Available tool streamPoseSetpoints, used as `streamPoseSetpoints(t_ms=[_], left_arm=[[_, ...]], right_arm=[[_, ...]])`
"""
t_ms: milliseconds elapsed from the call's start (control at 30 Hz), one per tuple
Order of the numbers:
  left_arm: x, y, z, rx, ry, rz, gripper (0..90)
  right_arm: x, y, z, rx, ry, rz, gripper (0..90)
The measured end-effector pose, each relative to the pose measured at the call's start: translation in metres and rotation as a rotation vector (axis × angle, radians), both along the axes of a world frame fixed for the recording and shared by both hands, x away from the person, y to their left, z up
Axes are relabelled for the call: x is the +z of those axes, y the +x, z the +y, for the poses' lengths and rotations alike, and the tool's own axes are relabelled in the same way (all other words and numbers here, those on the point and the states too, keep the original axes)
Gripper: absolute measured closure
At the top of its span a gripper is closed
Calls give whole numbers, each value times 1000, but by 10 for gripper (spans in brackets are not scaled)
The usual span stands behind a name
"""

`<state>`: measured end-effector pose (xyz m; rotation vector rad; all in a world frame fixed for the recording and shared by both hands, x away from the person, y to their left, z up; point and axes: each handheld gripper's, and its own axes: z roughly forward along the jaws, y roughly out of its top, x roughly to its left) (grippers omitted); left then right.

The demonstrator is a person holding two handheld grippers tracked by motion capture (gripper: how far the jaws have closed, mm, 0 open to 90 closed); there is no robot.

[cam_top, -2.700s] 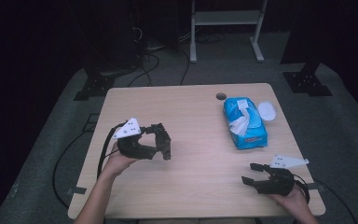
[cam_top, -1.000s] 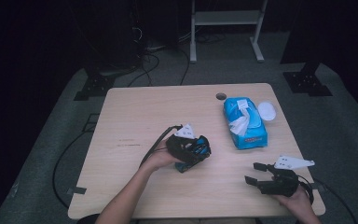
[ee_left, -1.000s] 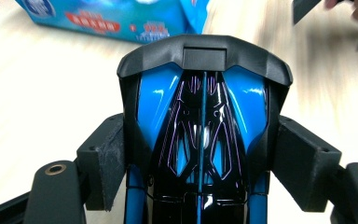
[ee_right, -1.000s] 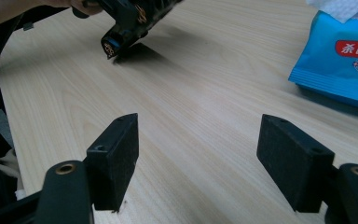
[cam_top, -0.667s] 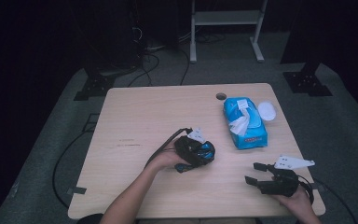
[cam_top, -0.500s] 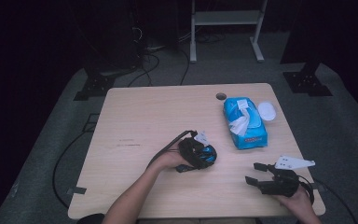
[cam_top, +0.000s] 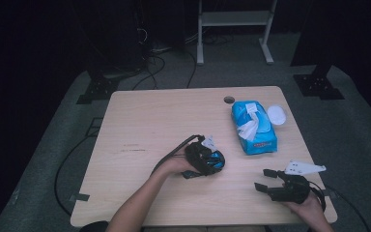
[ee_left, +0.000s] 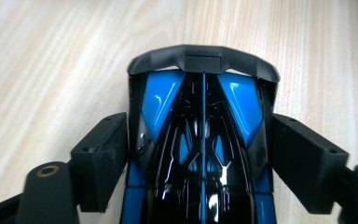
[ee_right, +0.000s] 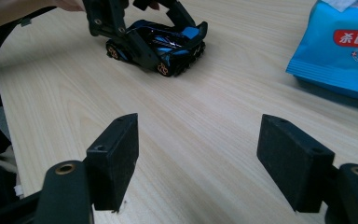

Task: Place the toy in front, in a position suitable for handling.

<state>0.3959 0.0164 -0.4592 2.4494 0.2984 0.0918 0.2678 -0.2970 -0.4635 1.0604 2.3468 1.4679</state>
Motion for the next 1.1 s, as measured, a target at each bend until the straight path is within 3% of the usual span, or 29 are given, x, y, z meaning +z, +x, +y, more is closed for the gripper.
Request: streamPoseSetpoints(t_ms=[333, 633, 733, 800, 833, 867, 1000, 1100], left_arm=[[13, -15, 37, 67, -110, -36, 127], [17, -32, 72, 110, -166, -87, 97], [15, -38, 81, 120, -169, -109, 97], [15, -41, 85, 123, -182, -108, 97], [15, -42, 87, 126, -193, -107, 97], [16, -43, 89, 129, -200, -107, 97], [16, -46, 96, 141, -253, -91, 97], [15, -47, 100, 152, -263, -94, 96]], right_arm=[[3, 1, 2, -6, 0, 2, 285], [25, 12, 4, -52, -18, -35, 283], [34, 23, 5, -103, -49, -47, 283], [40, 33, 5, -127, -63, -66, 283], [47, 44, 5, -165, -85, -75, 283], [47, 44, 5, -165, -85, -75, 283], [60, 74, 9, -235, -127, -93, 283], [65, 98, 12, -288, -153, -102, 283]])
